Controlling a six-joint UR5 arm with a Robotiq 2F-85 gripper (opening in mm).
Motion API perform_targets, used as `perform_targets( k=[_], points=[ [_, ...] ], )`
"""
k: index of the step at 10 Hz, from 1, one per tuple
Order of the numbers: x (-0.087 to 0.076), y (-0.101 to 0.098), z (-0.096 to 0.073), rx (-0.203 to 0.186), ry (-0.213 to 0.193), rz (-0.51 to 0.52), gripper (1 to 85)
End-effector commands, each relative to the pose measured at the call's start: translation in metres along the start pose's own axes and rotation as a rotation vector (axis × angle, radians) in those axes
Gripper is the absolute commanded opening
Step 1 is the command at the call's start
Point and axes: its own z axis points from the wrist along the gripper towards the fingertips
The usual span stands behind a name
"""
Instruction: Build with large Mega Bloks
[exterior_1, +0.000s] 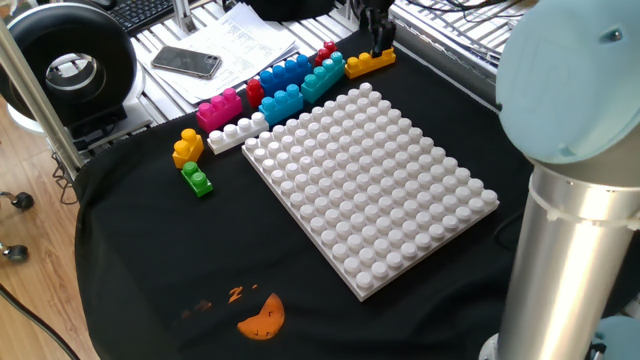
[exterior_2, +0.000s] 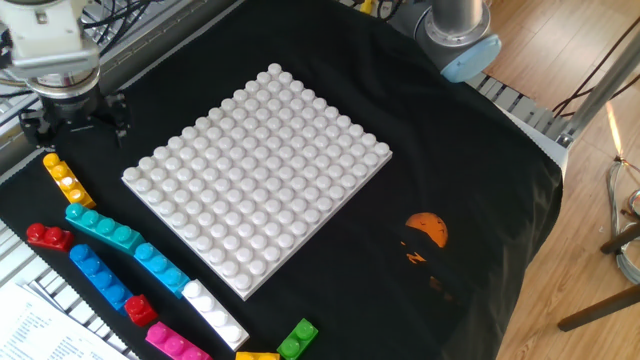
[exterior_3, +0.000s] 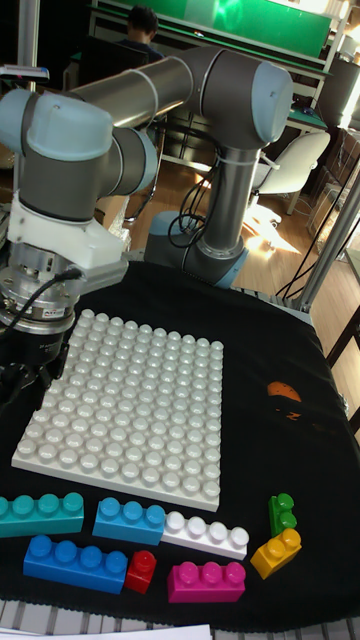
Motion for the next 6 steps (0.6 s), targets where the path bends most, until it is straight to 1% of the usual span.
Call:
perform_targets(
  k=[1,2,3,4,5,6],
  points=[
    [0.006,0.001,0.006,-0.022,0.012,-0.110,73.3],
    [0.011,-0.007,0.014,-0.024,0.021,-0.203,73.7],
    [0.018,-0.023,0.021,0.025,0.037,-0.278,74.0],
    [0.019,-0.029,0.030,0.037,0.029,-0.327,77.7],
    [0.016,-0.040,0.035,0.059,0.017,-0.389,79.3],
    [0.011,-0.052,0.038,0.077,-0.014,-0.457,80.0]
  ],
)
